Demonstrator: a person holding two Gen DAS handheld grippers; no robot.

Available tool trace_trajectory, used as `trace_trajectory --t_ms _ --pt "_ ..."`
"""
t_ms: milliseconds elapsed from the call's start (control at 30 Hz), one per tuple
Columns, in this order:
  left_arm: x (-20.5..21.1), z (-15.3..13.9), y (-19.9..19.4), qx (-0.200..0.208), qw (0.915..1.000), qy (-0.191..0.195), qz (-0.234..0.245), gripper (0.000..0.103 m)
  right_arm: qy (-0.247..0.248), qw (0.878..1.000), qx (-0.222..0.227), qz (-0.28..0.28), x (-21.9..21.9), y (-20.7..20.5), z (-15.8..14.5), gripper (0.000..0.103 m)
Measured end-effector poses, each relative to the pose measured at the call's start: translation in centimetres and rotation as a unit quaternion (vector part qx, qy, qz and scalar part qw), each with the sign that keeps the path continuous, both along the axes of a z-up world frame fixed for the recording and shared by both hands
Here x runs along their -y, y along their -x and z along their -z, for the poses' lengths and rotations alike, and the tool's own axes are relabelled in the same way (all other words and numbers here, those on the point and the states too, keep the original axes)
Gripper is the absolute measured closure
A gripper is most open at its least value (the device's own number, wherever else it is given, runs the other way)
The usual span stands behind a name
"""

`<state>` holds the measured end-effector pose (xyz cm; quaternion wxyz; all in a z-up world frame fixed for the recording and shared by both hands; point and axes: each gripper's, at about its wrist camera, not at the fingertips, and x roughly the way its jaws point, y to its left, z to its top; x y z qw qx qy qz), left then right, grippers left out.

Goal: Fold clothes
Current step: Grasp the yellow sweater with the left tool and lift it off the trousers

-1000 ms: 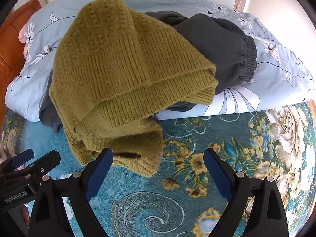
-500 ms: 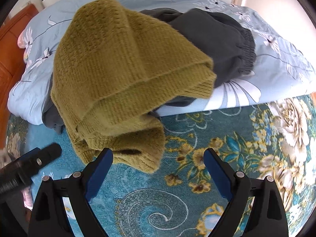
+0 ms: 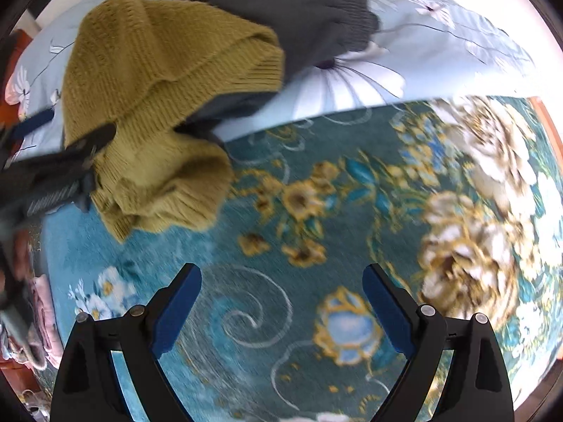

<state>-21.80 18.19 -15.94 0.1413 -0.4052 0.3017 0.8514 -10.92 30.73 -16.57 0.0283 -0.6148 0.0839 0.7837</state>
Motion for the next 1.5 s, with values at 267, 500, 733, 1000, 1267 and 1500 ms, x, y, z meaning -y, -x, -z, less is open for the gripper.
trace_trajectory --t_ms 267,500,733,1000,1267,1500 --pt "1.3 -3.4 2.9 0.034 0.998 -0.046 -0.027 0.096 -0.008 1.0 0.015 0.02 -2.2 -3.2 -2.6 0.01" --pt "7.3 -17.1 -0.6 -0.045 0.9812 -0.179 -0.056 0.103 0.015 0.999 0.0 0.043 -3.6 -6.4 -5.6 0.01" --pt "9.6 -27.5 -5.9 -0.1 0.9745 -0.201 -0.016 0.103 0.035 0.998 -0.03 0.05 -3.4 -9.9 -9.6 0.01" --pt "4.1 -17.9 -7.0 -0.007 0.995 -0.098 0.017 0.088 0.029 0.998 -0.029 0.055 -3.9 -15.6 -10.5 0.01" --pt "-6.0 -3.0 -8.3 -0.052 0.9793 0.142 0.135 0.023 0.009 0.996 0.002 0.091 -6.2 -21.4 -9.3 0.01" --pt "-6.9 5.6 -5.8 -0.114 0.9388 0.289 0.148 0.02 -0.002 0.99 0.058 0.133 -8.4 -25.4 -7.0 0.01"
